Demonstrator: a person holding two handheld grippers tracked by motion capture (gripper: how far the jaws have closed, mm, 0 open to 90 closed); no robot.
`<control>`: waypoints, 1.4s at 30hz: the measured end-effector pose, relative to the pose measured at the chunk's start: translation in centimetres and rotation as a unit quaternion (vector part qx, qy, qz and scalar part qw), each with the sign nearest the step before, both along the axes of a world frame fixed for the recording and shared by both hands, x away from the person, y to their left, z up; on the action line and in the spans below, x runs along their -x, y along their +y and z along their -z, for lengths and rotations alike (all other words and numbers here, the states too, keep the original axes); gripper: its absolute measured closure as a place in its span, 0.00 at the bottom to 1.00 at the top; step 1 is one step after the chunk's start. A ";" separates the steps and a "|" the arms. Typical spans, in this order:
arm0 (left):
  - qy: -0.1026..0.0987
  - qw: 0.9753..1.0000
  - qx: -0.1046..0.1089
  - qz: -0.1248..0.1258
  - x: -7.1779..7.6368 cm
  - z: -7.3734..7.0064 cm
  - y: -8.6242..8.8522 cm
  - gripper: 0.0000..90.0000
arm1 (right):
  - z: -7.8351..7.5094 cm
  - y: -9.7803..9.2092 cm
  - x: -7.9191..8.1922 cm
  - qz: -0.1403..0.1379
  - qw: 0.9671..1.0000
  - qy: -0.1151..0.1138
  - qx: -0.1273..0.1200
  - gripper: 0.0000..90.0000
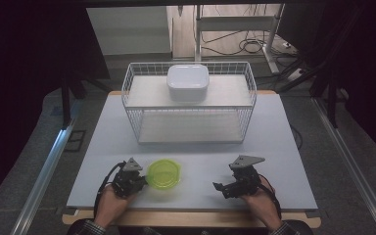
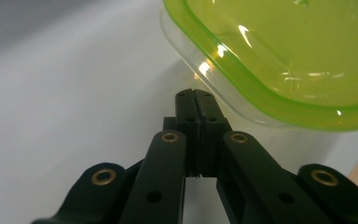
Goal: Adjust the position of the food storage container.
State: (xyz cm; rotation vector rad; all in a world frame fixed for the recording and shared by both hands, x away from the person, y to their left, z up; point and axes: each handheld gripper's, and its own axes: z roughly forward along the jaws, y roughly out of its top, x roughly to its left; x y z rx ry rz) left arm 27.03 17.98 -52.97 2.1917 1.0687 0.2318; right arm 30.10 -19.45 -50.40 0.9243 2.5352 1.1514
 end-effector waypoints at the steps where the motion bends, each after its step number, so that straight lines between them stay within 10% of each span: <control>1: 0.000 1.000 0.002 0.004 0.1 0.0 -0.3 1.00 | 0.0 0.0 0.0 0.000 1.000 0.001 -0.001 0.09; 34: -0.026 0.996 0.010 0.084 0.0 -0.4 -7.0 0.98 | -0.2 -1.2 -0.6 0.024 1.000 0.007 -0.015 0.09; 42: -0.068 0.996 0.007 0.058 1.1 -1.6 -5.0 0.67 | -0.3 -1.4 -0.7 0.025 0.999 0.006 -0.019 0.08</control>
